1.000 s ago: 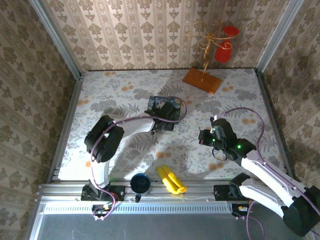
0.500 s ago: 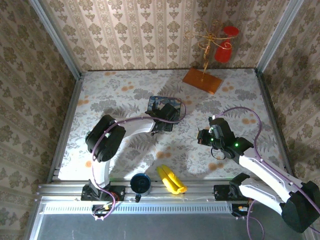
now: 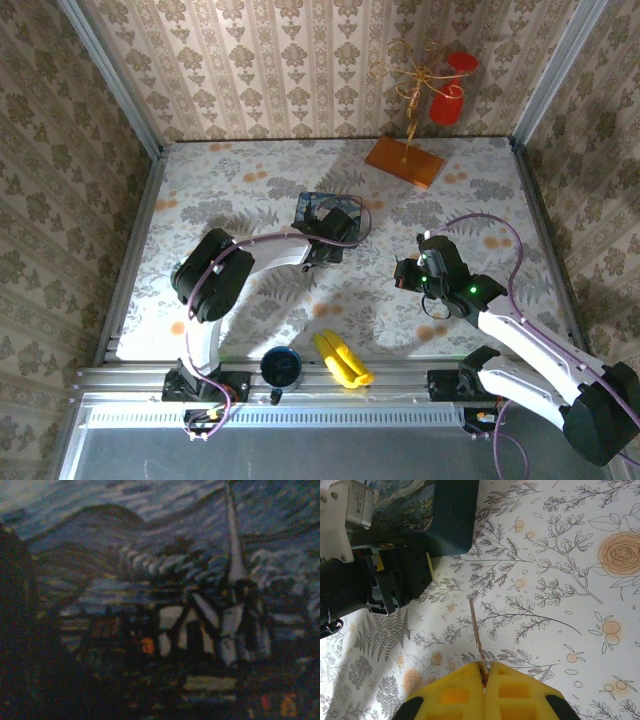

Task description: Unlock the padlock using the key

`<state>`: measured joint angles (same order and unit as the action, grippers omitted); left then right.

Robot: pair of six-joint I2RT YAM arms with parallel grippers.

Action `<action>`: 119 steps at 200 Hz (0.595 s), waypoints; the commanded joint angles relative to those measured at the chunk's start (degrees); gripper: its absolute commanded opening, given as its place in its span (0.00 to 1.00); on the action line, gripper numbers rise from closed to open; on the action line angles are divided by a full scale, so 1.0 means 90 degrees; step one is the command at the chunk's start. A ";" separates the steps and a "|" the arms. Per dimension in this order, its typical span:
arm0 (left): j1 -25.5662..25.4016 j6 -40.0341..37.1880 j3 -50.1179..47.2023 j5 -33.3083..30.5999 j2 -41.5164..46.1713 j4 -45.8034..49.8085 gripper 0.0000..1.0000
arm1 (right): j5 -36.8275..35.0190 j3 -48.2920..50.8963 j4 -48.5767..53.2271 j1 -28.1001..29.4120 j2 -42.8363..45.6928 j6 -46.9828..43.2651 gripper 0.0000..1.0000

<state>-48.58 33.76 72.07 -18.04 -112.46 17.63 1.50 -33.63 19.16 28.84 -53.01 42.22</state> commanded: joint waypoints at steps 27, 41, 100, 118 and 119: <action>0.0065 0.0179 0.0097 -0.0265 -0.0009 -0.0118 0.52 | 0.0090 -0.0033 -0.0233 -0.0031 -0.0009 0.0035 0.00; 0.0058 0.0166 0.0114 -0.0261 -0.0023 -0.0162 0.48 | 0.0092 -0.0023 -0.0222 -0.0031 0.0009 0.0041 0.00; 0.0057 0.0204 0.0068 -0.0203 -0.0023 -0.0235 0.43 | 0.0090 -0.0008 -0.0250 -0.0031 0.0008 0.0050 0.00; 0.0056 0.0185 0.0034 -0.0147 -0.0014 -0.0267 0.43 | 0.0099 -0.0004 -0.0271 -0.0031 -0.0007 0.0055 0.00; 0.0056 0.0185 0.0031 -0.0145 -0.0014 -0.0268 0.43 | 0.0103 -0.0004 -0.0272 -0.0026 -0.0008 0.0055 0.00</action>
<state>-48.53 34.81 72.07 -19.09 -112.46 16.16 1.93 -33.63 17.80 28.84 -53.01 42.24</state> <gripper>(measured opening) 0.430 0.046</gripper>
